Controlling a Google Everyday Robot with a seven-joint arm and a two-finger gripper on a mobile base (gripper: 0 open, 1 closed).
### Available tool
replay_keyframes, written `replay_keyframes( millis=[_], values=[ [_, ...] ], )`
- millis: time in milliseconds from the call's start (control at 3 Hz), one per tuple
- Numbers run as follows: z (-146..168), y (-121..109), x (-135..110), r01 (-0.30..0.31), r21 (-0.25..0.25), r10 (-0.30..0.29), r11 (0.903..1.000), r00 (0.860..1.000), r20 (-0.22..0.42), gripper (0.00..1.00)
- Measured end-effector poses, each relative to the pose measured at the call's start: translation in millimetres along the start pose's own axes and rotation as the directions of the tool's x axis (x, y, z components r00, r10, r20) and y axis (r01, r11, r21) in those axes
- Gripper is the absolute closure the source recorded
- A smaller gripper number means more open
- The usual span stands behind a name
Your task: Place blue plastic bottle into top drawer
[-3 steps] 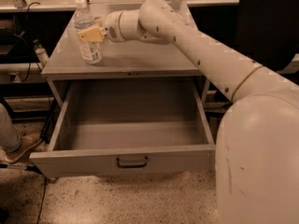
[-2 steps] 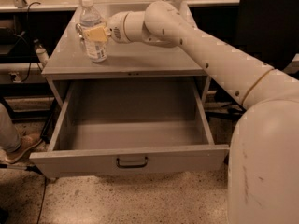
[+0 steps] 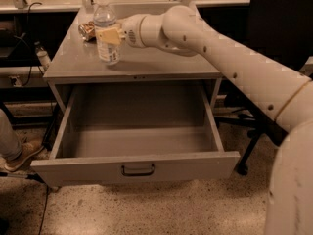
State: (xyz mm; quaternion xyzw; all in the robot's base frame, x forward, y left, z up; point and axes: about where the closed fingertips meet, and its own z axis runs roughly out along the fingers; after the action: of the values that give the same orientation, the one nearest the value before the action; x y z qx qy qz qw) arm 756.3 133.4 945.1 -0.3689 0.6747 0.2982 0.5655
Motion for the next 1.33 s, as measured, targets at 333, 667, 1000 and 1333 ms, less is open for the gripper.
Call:
replay_keyframes(
  millis=[333,667,1000,1333],
  values=[
    [-43.8,-1.4,8.9,0.007,0.007,-0.007,1.0000,1.000,-0.013,1.00],
    [-84.5,3.6,30.1,0.043,-0.028,-0.044,0.9987,0.998,-0.044,1.00],
    [-114.8,9.8,49.6,0.078,-0.088,-0.081,0.9931,0.996,-0.037,1.00],
    [-133.7,18.3,58.3,0.140,-0.157,-0.138,0.9776,0.990,0.021,1.00]
  ],
)
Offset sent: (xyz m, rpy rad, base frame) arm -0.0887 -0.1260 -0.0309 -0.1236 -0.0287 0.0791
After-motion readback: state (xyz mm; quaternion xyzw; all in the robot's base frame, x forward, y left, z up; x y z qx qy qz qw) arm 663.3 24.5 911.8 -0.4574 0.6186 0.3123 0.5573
